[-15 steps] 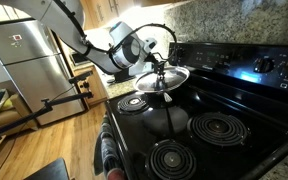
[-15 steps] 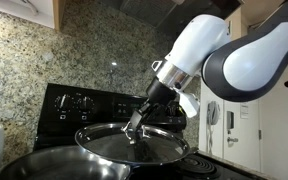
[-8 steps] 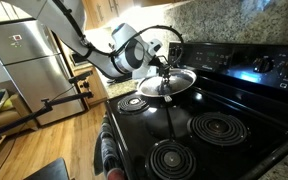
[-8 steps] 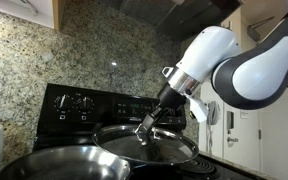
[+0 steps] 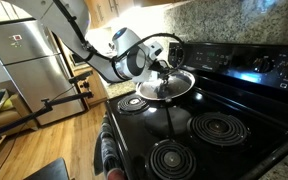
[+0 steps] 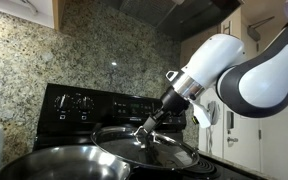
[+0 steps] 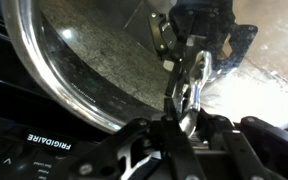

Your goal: Uncover the pan and put the lid on the counter to the right

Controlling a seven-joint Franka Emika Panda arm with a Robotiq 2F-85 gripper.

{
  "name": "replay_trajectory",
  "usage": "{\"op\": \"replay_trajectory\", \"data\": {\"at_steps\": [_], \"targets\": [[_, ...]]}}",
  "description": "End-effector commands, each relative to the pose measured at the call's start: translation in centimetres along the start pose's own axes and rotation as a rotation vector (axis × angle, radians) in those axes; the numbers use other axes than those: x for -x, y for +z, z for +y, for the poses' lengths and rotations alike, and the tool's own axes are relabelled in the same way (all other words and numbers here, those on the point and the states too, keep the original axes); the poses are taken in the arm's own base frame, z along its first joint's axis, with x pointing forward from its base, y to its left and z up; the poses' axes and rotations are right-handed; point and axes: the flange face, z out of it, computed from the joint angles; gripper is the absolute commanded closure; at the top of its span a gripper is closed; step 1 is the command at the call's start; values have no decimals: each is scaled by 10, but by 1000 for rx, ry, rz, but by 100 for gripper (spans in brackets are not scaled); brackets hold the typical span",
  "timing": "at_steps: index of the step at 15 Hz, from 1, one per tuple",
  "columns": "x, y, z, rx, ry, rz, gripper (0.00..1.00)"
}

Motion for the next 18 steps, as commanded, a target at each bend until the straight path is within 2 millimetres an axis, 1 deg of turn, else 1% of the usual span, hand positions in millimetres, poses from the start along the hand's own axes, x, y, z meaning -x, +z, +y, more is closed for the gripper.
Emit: {"op": "replay_trajectory", "data": {"at_steps": [1,2,18], "targets": [[-4,-25,11,0,3,47,96],[4,-1,6,3,7,4,83],[5,-2,7,4,9,3,83]]}}
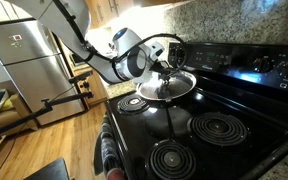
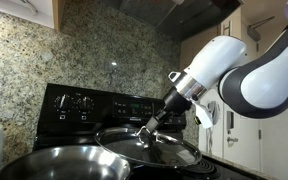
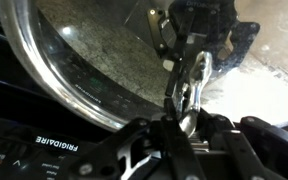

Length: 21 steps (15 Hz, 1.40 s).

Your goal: Uncover the pan and put the lid on the counter to the right

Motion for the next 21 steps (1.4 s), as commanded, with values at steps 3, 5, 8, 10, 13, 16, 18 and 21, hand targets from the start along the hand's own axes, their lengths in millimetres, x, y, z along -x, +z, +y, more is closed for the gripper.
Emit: {"op": "replay_trajectory", "data": {"at_steps": [3,5,8,10,13,16,18,21], "targets": [[0,0,0,0,0,0,83],[0,0,0,0,0,0,83],[0,0,0,0,0,0,83],[0,0,0,0,0,0,96],[4,4,-4,-2,-14,-15,96],[3,4,-8,-4,-23,-19,96],[-2,0,-11,1,-35,-14,96],[-12,-9,-17,-1,-47,5,96]]}}
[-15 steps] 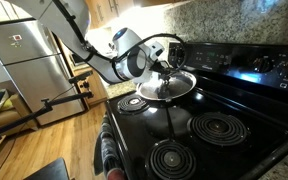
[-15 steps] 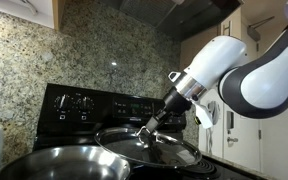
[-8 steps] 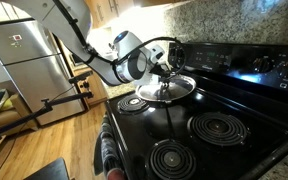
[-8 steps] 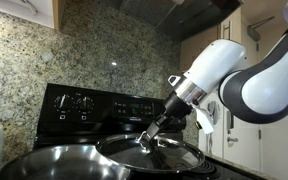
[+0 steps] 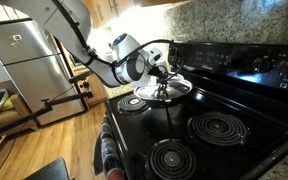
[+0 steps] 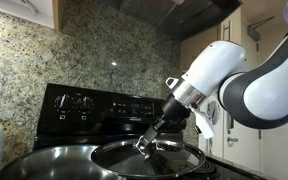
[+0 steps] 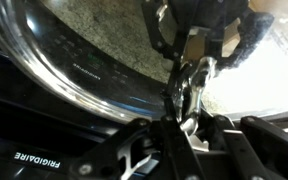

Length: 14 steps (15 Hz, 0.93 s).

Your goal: Uncover the pan and put the lid on the counter to the right

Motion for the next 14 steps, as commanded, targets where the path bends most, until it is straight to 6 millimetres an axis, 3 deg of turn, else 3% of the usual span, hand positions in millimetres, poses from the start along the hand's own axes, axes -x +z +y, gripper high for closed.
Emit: {"op": "replay_trajectory", "data": {"at_steps": [1,7,14], "targets": [[-27,-27,0,12,-24,43,96],[-48,-55,1,10,-20,93,96],[-64,-79,19,36,1,135,96]]}}
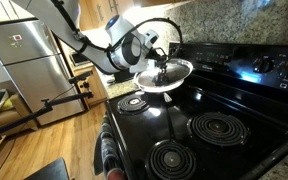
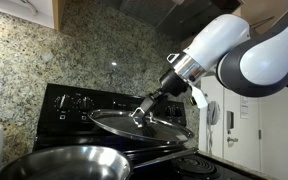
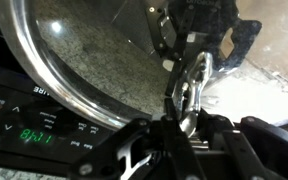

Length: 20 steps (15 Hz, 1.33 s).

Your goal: Uncover the pan and put the lid on the counter to the right

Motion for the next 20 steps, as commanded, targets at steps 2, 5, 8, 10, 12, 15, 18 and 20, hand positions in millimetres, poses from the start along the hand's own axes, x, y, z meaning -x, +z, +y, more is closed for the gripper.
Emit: {"op": "replay_trajectory", "data": {"at_steps": [2,5,8,10,12,15,18,20], "targets": [[-17,-27,22,32,15,30,96],[-14,-29,36,46,39,30,96],[-9,-29,49,60,61,25,96],[-5,-29,58,69,81,24,96],[0,-30,66,77,100,19,96],[8,-30,80,90,128,9,96],[19,-32,93,102,161,0,96],[28,-35,103,116,182,-1,96]]}}
